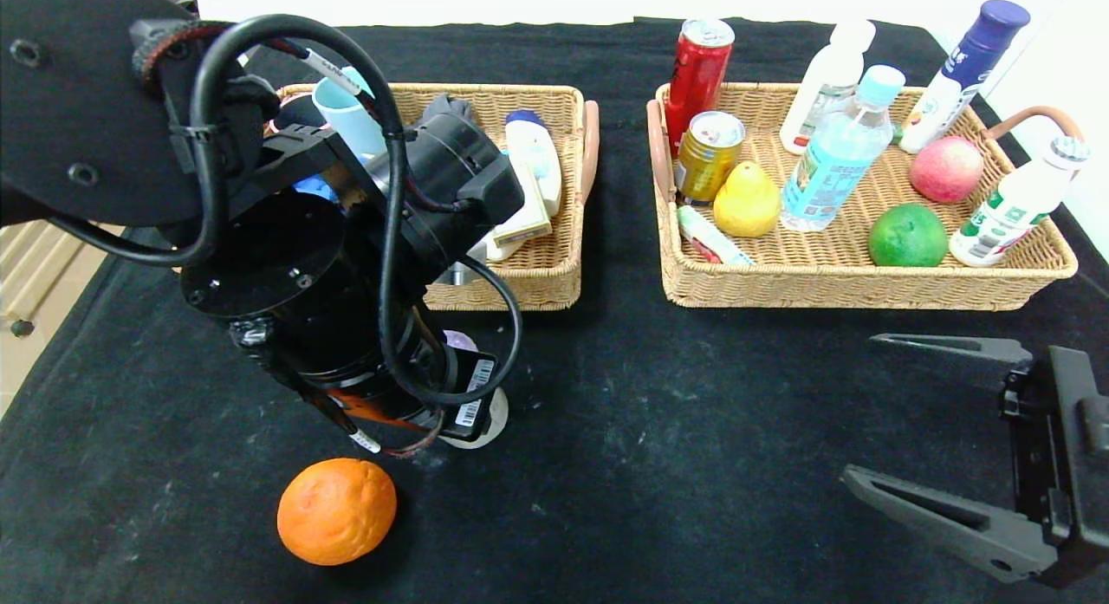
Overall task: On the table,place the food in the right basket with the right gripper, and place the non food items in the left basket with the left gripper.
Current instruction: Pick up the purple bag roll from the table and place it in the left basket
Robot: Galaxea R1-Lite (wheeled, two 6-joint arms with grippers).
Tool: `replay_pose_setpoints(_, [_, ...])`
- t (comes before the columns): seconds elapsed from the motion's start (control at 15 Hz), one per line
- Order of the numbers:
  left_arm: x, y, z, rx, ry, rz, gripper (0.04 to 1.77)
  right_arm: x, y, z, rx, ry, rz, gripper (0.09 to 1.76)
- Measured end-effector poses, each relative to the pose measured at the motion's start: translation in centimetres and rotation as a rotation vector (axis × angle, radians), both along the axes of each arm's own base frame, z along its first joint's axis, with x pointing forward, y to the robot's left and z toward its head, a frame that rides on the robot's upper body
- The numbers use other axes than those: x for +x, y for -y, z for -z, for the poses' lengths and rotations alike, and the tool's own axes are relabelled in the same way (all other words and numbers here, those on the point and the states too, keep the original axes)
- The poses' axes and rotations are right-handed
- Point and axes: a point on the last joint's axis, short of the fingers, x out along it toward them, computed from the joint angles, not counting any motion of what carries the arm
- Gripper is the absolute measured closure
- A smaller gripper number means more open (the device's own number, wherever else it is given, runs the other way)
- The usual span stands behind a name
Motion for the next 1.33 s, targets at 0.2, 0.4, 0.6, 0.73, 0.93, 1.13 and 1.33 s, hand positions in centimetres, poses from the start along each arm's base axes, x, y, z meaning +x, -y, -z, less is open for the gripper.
replay_pose_setpoints(0.2, [0.0,0.0,0.0,0.006,0.005,-0.002,0.89,0.2,-0.1,0.1,-0.003,-0.008,0.000,0.14])
replay_pose_setpoints(0.4, [-0.3,-0.3,-0.4,0.009,0.022,-0.008,0.90,0.2,-0.1,0.4,-0.006,-0.010,-0.002,0.14])
replay_pose_setpoints(0.6, [-1.1,-0.8,-1.6,-0.017,0.060,-0.006,0.90,0.2,-0.1,0.4,-0.007,-0.013,-0.003,0.14])
replay_pose_setpoints(0.73, [-2.0,-1.3,-2.7,-0.052,0.098,0.003,0.90,0.2,-0.1,0.4,-0.008,-0.014,-0.004,0.14])
replay_pose_setpoints(0.93, [-3.5,-2.1,-4.8,-0.127,0.187,0.022,0.90,0.2,-0.1,0.5,-0.009,-0.016,-0.005,0.14])
replay_pose_setpoints(1.13, [-4.3,-2.6,-6.8,-0.194,0.329,0.007,0.90,0.1,-0.2,0.6,-0.010,-0.019,-0.011,0.14])
replay_pose_setpoints(1.33, [-3.7,-2.8,-8.1,-0.241,0.455,-0.018,0.90,0.1,-0.2,0.6,-0.013,-0.015,-0.012,0.14])
